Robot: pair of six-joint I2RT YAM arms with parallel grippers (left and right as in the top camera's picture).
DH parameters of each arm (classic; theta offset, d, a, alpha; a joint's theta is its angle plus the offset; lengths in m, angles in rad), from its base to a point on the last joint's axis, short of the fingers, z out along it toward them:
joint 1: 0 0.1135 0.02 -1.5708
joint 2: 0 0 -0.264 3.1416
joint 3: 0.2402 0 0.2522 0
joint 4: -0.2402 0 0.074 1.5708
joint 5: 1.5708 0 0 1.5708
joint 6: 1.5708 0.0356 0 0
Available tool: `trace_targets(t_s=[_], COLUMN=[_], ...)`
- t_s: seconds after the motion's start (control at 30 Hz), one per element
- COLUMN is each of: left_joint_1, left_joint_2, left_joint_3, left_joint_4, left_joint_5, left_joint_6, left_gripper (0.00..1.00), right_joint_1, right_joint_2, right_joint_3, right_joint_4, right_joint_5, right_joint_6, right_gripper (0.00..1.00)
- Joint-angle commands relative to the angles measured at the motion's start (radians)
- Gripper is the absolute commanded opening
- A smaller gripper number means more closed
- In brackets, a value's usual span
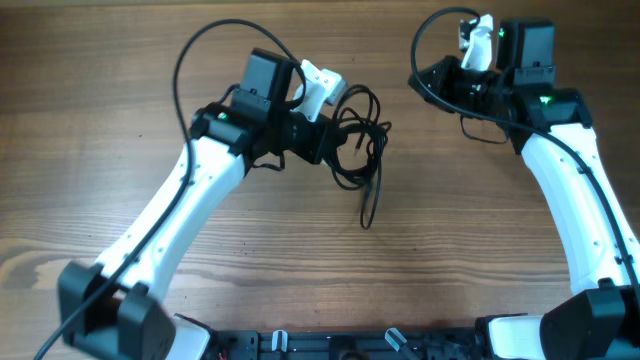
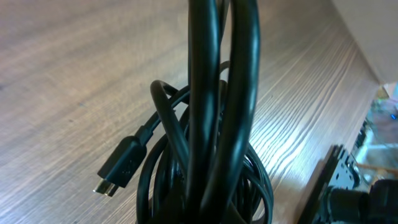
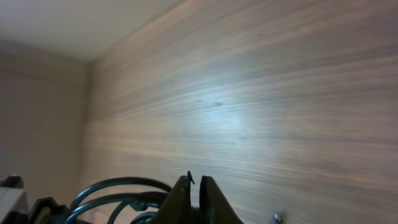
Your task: Untangle cables
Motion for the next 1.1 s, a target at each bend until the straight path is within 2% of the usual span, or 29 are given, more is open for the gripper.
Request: trace_targets(t_s=[0.0, 0.03, 0.13, 0.23, 0.27, 0.33, 0.37, 0.43, 0.57, 0.63, 0.87, 0.93, 1.07], left_joint_1=[-0.003, -0.004, -0.004, -0.004, -0.004, -0.004, -0.003, 0.001, 0.072, 0.164, 0.369, 0.416, 0.517], left_joint_2=[0.133, 0.155, 0.214, 0.231, 0.231, 0.231, 0.231, 0.231, 0.219, 0.175, 0.058, 0.058, 0.059], left_joint_3=[0.013, 0.013, 0.013, 0.013, 0.013, 0.013, 0.013, 0.013, 0.017, 0.024, 0.031, 0.031, 0.030], left_joint_4=[0.005, 0.006, 0.013, 0.013, 0.014, 0.018, 0.017, 0.010, -0.006, -0.006, -0.061, -0.113, -0.238], left_joint_5=[0.058, 0.057, 0.057, 0.058, 0.065, 0.087, 0.091, 0.085, -0.031, -0.034, -0.035, -0.045, -0.182], left_joint_6=[0.047, 0.037, -0.036, -0.085, -0.115, -0.137, -0.137, -0.170, -0.401, -0.469, -0.495, -0.495, -0.495], left_gripper=[0.04, 0.10, 0.38, 0.53, 0.70, 0.86, 0.89, 0.90, 0.74, 0.73, 0.76, 0.75, 0.77], right_joint_1=[0.001, 0.001, 0.001, 0.001, 0.001, 0.001, 0.002, 0.002, 0.019, 0.053, 0.236, 0.322, 0.437], right_joint_2=[-0.016, -0.016, -0.013, -0.006, -0.002, 0.002, 0.002, 0.002, 0.003, 0.005, 0.018, 0.046, 0.122], right_joint_3=[0.010, 0.010, 0.010, 0.010, 0.010, 0.010, 0.010, 0.010, 0.004, 0.004, 0.003, 0.003, 0.003], right_joint_4=[-0.034, -0.046, -0.093, -0.116, -0.126, -0.127, -0.126, -0.127, -0.130, -0.134, -0.110, -0.109, -0.106], right_joint_5=[0.126, 0.126, 0.134, 0.137, 0.137, 0.136, 0.136, 0.123, 0.072, 0.061, 0.028, 0.084, 0.136], right_joint_6=[-0.090, -0.109, -0.153, -0.162, -0.163, -0.175, -0.182, -0.185, -0.215, -0.251, -0.314, -0.283, -0.197], right_gripper=[0.13, 0.15, 0.19, 0.22, 0.24, 0.25, 0.26, 0.27, 0.30, 0.33, 0.36, 0.36, 0.35])
